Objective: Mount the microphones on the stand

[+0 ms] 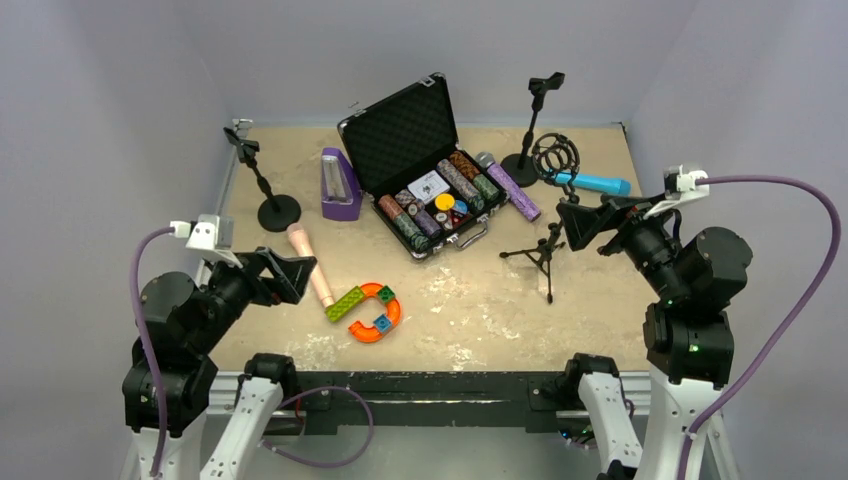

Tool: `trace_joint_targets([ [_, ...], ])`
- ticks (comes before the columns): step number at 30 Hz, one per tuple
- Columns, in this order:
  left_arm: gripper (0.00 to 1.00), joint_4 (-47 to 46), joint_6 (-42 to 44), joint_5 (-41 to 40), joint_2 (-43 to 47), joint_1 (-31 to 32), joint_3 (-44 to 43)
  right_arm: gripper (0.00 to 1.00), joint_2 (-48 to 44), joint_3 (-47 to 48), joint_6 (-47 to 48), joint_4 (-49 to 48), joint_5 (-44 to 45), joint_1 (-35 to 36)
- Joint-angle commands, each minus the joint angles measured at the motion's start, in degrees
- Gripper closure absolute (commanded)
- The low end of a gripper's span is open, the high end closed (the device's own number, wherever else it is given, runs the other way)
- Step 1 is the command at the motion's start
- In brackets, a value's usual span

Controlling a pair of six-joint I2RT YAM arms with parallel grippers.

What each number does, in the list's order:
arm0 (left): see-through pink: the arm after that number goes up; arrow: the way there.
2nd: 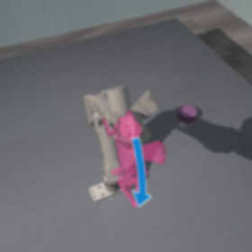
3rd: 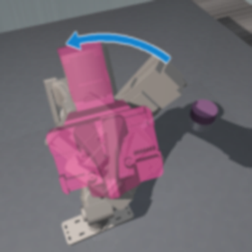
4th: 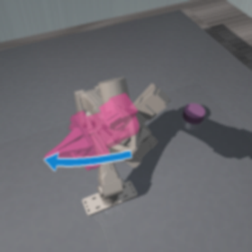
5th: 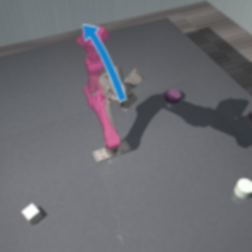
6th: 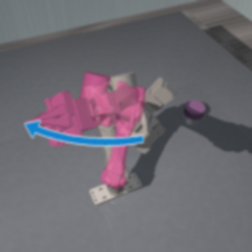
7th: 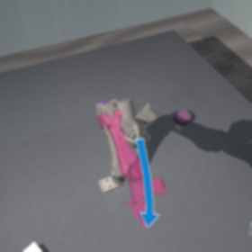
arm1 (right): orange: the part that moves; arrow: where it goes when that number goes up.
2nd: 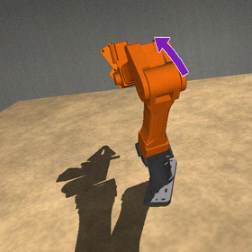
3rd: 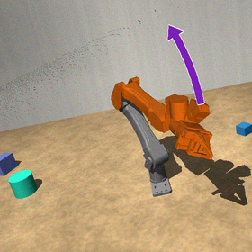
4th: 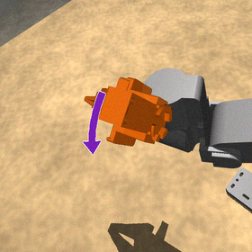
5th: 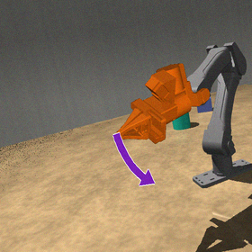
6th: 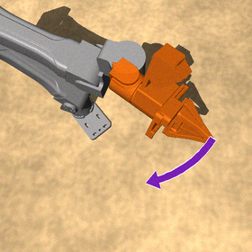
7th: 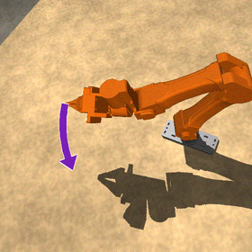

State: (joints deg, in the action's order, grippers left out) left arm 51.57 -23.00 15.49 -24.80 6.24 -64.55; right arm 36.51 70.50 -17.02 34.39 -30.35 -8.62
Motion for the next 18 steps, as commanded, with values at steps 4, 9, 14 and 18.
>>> trace_joint_targets([
  [4, 0.0, 0.1, -0.8, 13.2, -3.2, -0.4, 2.8, 0.01, -0.7, -0.9, 2.8, -0.2, -3.6, 0.2],
  [9, 0.0, 5.7, 0.9, 14.9, -8.1, -0.4, 2.4, 0.01, -1.5, -3.1, 14.3, 0.5, -16.3, 0.3],
  [14, 0.0, 9.9, 2.3, 14.6, -13.6, 0.8, 2.5, 0.01, -1.1, -3.4, 30.7, 6.3, -32.2, 0.3],
  [18, 0.0, 12.3, 3.1, 6.6, -17.0, 8.0, 2.3, 0.01, -0.7, -6.2, 36.3, 9.4, -34.9, 0.4],
])
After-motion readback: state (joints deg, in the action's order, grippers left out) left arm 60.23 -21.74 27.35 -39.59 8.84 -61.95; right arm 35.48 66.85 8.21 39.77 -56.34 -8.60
